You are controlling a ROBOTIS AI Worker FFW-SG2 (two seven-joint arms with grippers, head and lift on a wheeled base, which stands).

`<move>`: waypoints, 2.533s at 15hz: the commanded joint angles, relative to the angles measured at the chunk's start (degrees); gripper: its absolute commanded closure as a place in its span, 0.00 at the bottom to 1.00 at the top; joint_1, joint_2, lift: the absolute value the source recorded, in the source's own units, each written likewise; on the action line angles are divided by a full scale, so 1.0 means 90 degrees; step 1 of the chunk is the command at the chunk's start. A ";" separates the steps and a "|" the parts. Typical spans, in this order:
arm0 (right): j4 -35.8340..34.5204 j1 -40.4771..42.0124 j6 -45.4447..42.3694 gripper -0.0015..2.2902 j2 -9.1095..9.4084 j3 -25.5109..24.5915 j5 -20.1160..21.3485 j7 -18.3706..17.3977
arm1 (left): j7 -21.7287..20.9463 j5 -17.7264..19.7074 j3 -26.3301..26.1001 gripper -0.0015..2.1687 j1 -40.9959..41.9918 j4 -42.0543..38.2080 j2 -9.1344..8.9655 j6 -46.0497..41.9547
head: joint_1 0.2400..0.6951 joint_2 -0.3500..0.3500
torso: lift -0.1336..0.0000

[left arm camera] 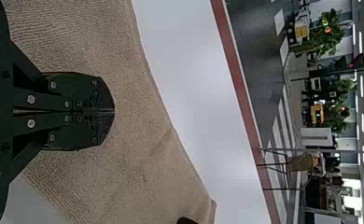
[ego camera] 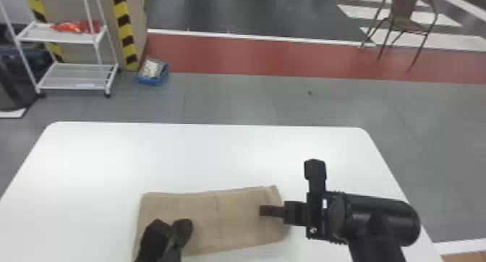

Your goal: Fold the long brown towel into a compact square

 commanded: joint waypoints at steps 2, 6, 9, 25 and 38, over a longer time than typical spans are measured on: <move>0.0245 -0.0149 0.0003 0.36 0.0006 -0.0064 -0.0153 0.0165 | 0.0039 -0.0035 0.0000 0.78 -0.0012 0.0113 -0.0020 -0.0047 | 1.00 0.29 | 1.00; 0.0070 -0.0051 0.0140 0.42 0.0006 -0.0239 -0.0514 0.0409 | 0.0088 -0.0093 -0.0049 0.78 -0.0012 0.0113 -0.0049 -0.0008 | 1.00 0.32 | 1.00; -0.0321 0.0154 0.0335 0.42 0.0006 -0.0308 -0.0758 0.0507 | 0.0088 -0.0181 -0.0078 0.78 -0.0012 0.0113 -0.0098 0.0031 | 1.00 0.32 | 1.00; -0.1259 0.0427 0.0921 0.42 0.0006 -0.0151 -0.1696 0.0507 | -0.0411 0.0131 0.0596 0.78 0.0349 -0.0697 -0.0069 0.0109 | 1.00 0.40 | 1.00; -0.1776 0.0339 0.1175 0.42 0.0006 0.0317 -0.2448 0.0253 | -0.0430 0.0004 0.0351 0.78 -0.0090 0.0201 -0.0117 0.0246 | 1.00 0.53 | 1.00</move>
